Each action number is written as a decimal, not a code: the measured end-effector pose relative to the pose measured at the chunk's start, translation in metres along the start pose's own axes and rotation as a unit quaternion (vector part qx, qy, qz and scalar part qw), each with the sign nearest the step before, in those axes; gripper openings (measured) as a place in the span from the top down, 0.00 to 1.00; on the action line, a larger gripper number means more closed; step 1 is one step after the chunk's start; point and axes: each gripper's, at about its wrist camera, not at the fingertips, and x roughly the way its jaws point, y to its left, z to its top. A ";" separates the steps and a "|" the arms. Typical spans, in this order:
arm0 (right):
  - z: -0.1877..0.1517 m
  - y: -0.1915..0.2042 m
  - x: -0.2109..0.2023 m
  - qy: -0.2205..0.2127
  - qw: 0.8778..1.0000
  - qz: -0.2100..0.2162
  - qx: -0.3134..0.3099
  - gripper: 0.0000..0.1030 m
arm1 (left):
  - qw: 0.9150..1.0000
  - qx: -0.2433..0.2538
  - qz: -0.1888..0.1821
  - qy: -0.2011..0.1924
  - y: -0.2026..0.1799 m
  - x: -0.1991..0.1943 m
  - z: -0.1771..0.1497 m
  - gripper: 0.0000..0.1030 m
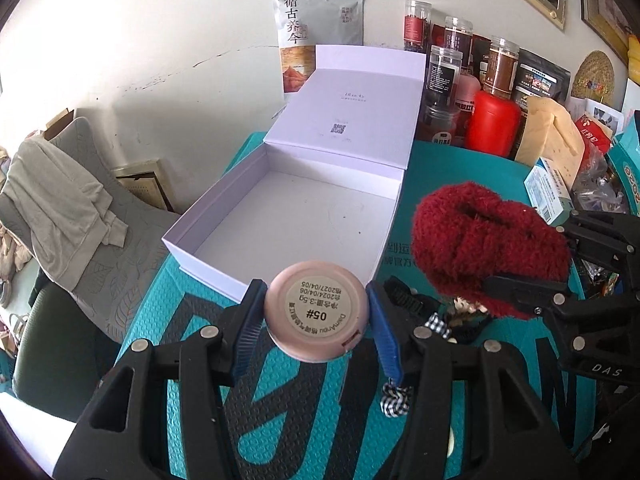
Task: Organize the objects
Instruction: 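Carry the compact and scrunchie with both tools over the white box, then open the left tool to drop the compact while the right tool releases the scrunchie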
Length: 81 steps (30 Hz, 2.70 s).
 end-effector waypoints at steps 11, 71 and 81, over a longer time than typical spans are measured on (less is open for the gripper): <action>0.028 -0.015 0.030 -0.001 1.000 -0.005 0.000 0.66 | 1.000 0.006 -0.007 0.008 0.012 0.043 0.033 0.52; 0.082 -0.057 0.231 0.096 0.995 -0.008 0.014 0.65 | 0.993 0.049 -0.029 0.106 0.084 0.277 0.112 0.52; 0.080 -0.056 0.236 0.112 0.993 -0.022 0.024 0.53 | 0.991 0.040 -0.015 0.125 0.085 0.282 0.106 0.49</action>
